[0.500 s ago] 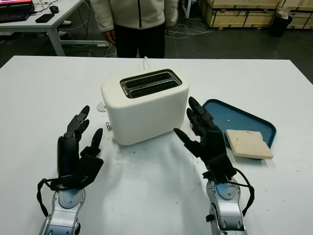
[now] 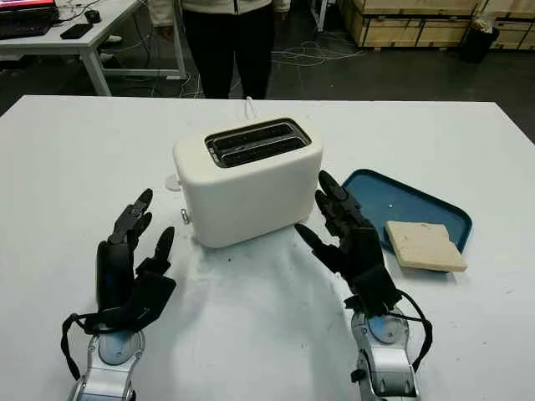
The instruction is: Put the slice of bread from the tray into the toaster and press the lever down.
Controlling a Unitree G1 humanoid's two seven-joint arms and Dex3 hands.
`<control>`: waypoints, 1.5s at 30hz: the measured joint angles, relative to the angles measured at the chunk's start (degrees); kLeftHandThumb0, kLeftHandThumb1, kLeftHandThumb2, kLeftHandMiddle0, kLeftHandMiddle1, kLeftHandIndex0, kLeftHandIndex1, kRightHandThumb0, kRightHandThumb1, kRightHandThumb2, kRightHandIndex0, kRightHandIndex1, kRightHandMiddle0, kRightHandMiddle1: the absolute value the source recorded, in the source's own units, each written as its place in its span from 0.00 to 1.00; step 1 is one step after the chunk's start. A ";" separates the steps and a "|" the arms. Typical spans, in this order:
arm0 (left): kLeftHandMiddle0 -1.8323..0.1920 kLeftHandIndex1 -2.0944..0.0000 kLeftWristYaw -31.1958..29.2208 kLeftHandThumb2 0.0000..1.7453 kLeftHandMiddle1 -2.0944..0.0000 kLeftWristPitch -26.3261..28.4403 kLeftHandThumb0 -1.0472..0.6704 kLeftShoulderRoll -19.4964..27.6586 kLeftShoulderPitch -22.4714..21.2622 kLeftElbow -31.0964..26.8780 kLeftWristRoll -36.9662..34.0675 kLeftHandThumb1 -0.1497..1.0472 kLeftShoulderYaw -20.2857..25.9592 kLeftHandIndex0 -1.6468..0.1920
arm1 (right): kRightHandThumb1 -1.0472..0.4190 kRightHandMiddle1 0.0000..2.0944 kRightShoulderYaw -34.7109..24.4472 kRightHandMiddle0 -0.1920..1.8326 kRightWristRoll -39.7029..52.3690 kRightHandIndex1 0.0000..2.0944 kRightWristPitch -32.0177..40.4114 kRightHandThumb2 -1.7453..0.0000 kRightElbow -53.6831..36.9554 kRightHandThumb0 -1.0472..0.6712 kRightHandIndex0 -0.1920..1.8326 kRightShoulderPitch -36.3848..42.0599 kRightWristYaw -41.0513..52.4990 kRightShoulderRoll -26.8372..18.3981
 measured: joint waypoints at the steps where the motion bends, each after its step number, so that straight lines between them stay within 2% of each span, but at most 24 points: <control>1: 0.65 1.00 0.02 0.32 0.95 0.00 0.28 0.00 -0.03 0.00 0.00 0.89 -0.01 0.66 | 0.09 0.00 -0.25 0.23 -0.58 0.00 -0.06 0.97 -0.25 0.32 0.22 0.25 0.09 -0.88; 4: 0.65 1.00 0.02 0.32 0.95 0.00 0.27 0.01 -0.28 0.06 0.00 0.89 -0.01 0.66 | 0.09 0.01 -1.71 0.26 -7.06 0.02 -3.21 0.98 -1.46 0.29 0.26 2.28 -2.13 -4.59; 11: 0.65 1.00 0.38 0.32 0.96 -0.85 0.27 0.29 -1.99 0.91 -0.04 0.89 0.43 0.66 | 0.16 0.02 -8.46 0.31 -19.70 0.02 -16.23 1.00 -2.53 0.35 0.32 7.37 -10.91 -11.97; 16: 0.65 1.00 0.36 0.32 0.96 -1.01 0.28 0.43 -2.63 1.30 -0.30 0.89 0.85 0.66 | 0.16 0.01 -13.44 0.32 -27.94 0.01 -20.04 1.00 -4.37 0.37 0.32 11.94 -15.41 -16.99; 20: 0.65 1.00 0.36 0.32 0.96 -1.19 0.28 0.47 -3.00 1.67 -0.28 0.89 0.82 0.66 | 0.17 0.01 -15.04 0.33 -36.01 0.00 -22.53 1.00 -1.46 0.37 0.32 13.07 -21.34 -20.41; 26: 0.65 1.00 0.24 0.32 0.96 -1.19 0.27 0.49 -3.11 1.52 -0.22 0.89 0.82 0.67 | 0.19 0.00 -15.26 0.31 -48.34 0.00 -20.07 1.00 3.71 0.37 0.29 13.49 -29.83 -25.85; 33: 0.65 1.00 0.08 0.33 0.96 -1.19 0.27 0.54 -3.21 1.48 -0.18 0.89 0.82 0.67 | 0.21 0.00 -9.50 0.31 -59.08 0.00 -12.83 1.00 12.07 0.37 0.29 10.36 -39.51 -30.24; 37: 0.65 1.00 0.08 0.32 0.95 -1.19 0.27 0.51 -3.22 1.45 -0.17 0.89 0.82 0.66 | 0.20 0.00 -5.14 0.30 -61.86 0.00 -9.61 0.99 17.53 0.38 0.28 7.07 -44.25 -32.16; 45: 0.65 1.00 0.13 0.31 0.95 -1.19 0.26 0.40 -3.16 1.43 -0.20 0.89 0.86 0.66 | 0.18 0.00 0.76 0.30 -61.77 0.00 -5.11 0.99 25.18 0.39 0.29 1.68 -49.59 -34.03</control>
